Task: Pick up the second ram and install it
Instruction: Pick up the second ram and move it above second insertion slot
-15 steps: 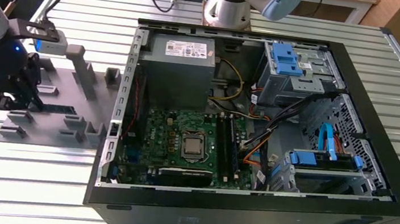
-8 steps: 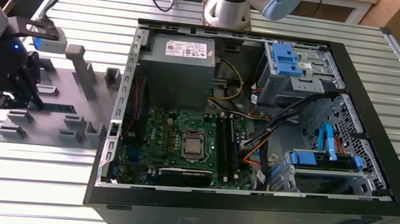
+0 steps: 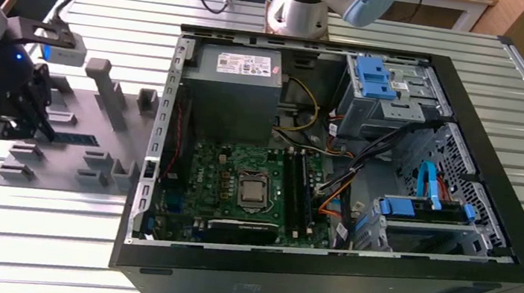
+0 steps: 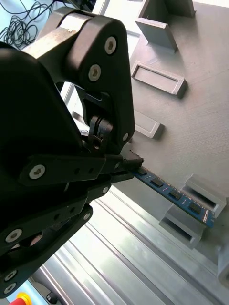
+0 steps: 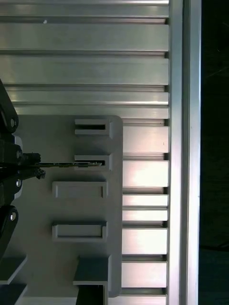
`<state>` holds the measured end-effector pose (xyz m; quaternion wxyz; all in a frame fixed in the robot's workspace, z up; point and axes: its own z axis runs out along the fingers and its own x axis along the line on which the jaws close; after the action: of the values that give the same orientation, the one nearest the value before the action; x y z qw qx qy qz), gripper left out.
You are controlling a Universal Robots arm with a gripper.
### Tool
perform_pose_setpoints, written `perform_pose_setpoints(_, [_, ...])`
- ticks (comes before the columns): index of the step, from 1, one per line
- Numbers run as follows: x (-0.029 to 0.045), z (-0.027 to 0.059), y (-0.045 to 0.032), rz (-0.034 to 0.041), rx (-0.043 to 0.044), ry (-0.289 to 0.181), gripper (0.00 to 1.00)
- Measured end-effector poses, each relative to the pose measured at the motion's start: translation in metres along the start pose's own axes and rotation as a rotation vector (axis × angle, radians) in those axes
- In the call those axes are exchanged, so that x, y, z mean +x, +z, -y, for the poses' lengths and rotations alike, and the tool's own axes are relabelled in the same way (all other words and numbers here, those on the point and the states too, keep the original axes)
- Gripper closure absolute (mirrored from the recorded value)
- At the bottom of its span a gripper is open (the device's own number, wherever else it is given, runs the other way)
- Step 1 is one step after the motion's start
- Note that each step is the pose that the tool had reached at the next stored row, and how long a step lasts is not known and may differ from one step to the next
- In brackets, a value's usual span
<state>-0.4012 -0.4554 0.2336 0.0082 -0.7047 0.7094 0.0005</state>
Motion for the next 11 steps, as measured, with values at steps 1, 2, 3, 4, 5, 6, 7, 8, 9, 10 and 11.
perform_pose_setpoints(1, [0.0, 0.0, -0.0007, 0.0, 0.0, 0.0, 0.86])
perform_pose_setpoints(2, [0.0, 0.0, -0.0014, -0.0001, -0.0001, 0.0, 0.86])
perform_pose_setpoints(3, [0.0, 0.0, -0.002, 0.0, 0.0, 0.0, 0.86])
perform_pose_setpoints(4, [0.0, 0.0, -0.0027, 0.0, 0.0, 0.0, 0.86])
perform_pose_setpoints(5, [0.0, 0.0001, -0.0035, 0.0, 0.0, 0.0, 0.86])
perform_pose_setpoints(6, [-0.0001, 0.0001, -0.0044, 0.0, 0.0, 0.0, 0.86])
perform_pose_setpoints(7, [-0.0001, 0.0001, -0.0053, 0.0, 0.0, 0.0, 0.86])
perform_pose_setpoints(8, [-0.0001, 0.0001, -0.0063, 0.0, 0.0, 0.0, 0.86])
perform_pose_setpoints(9, [-0.0001, 0.0001, -0.0075, 0.0, 0.0, 0.0, 0.86])
perform_pose_setpoints(10, [-0.0001, 0.0001, -0.0086, -0.0001, 0.0, 0.0, 0.86])
perform_pose_setpoints(11, [-0.0001, 0.0001, -0.0098, 0.0, 0.0, 0.0, 0.86])
